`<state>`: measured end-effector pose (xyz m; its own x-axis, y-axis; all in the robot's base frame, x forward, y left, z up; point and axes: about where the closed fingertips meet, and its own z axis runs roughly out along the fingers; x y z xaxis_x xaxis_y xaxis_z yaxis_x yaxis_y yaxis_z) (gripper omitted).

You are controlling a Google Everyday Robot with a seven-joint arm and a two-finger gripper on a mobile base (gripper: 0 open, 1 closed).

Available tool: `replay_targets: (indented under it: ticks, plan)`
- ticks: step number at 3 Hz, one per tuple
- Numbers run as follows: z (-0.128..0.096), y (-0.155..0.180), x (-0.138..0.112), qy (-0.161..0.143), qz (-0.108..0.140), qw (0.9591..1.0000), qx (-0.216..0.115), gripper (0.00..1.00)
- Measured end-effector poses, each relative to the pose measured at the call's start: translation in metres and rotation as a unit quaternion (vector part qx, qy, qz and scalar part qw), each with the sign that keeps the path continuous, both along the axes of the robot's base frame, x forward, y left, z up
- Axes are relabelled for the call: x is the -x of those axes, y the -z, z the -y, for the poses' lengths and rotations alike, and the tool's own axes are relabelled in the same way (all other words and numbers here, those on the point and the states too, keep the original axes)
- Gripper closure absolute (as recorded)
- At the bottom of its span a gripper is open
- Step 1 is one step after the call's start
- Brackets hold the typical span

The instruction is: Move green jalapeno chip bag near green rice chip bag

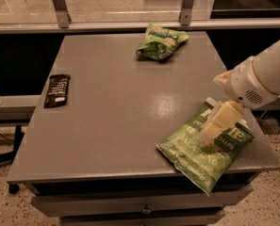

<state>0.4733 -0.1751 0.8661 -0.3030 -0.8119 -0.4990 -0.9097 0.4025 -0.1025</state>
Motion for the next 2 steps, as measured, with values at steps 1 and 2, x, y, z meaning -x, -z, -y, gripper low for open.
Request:
replay_targets:
  ticks: [1,2]
  plan:
    - [-0.0024,0.0213,-0.0026,0.013,-0.016,0.9996,-0.021,0.0]
    - [0.0018,0.0307,0.0009,0.021,-0.026,0.999,-0.029,0.17]
